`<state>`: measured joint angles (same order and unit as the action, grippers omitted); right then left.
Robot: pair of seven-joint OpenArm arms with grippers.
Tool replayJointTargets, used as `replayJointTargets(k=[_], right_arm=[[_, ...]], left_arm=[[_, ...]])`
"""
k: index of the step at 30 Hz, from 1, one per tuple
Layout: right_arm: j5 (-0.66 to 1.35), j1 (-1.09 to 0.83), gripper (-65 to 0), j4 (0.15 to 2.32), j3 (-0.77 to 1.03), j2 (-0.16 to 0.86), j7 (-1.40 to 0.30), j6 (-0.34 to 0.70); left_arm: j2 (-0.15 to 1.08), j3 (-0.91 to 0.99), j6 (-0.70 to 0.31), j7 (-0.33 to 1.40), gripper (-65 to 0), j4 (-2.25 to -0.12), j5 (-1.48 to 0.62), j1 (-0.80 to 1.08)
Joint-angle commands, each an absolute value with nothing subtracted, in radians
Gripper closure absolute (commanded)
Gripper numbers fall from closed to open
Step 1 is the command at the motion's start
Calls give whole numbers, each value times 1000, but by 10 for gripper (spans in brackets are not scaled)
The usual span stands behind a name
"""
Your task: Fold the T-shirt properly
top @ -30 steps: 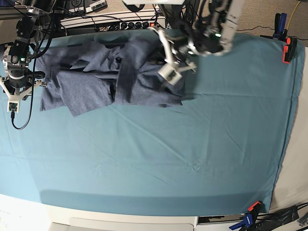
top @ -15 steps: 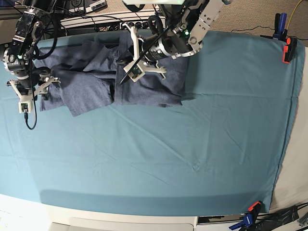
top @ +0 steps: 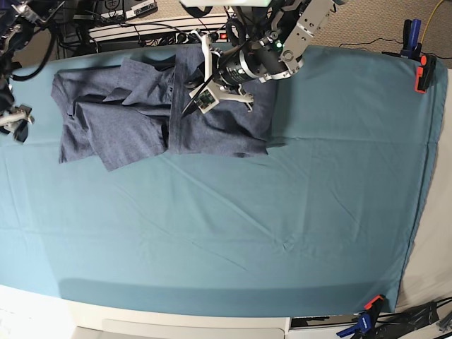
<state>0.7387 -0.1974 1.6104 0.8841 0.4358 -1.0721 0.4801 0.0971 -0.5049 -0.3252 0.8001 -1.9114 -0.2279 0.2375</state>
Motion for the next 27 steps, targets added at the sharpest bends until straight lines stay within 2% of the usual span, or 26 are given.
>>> replayJointTargets(k=[1,5,8,17,27], right_arm=[[804,-190,-322,1583,900,473,-1074,506],[1008,-180,-322,1408,904,509,-1198,608],[1085,-179,-322,1309,904,525,-1217,633],[1084,-114,-322,1163,858,563,-1259,659],[1084,-97,-322,1163,649,560,-1265,659]], left_arm=[[89,-508,-330,777,0,-1928,-239,233],[90,-508,-333,777,0,-1928,-239,233],[93,-508,-333,777,0,-1928,-239,233],[103,-508,-340,777,0,-1928,-239,232],[102,-508,-340,777,0,-1928,-239,233]])
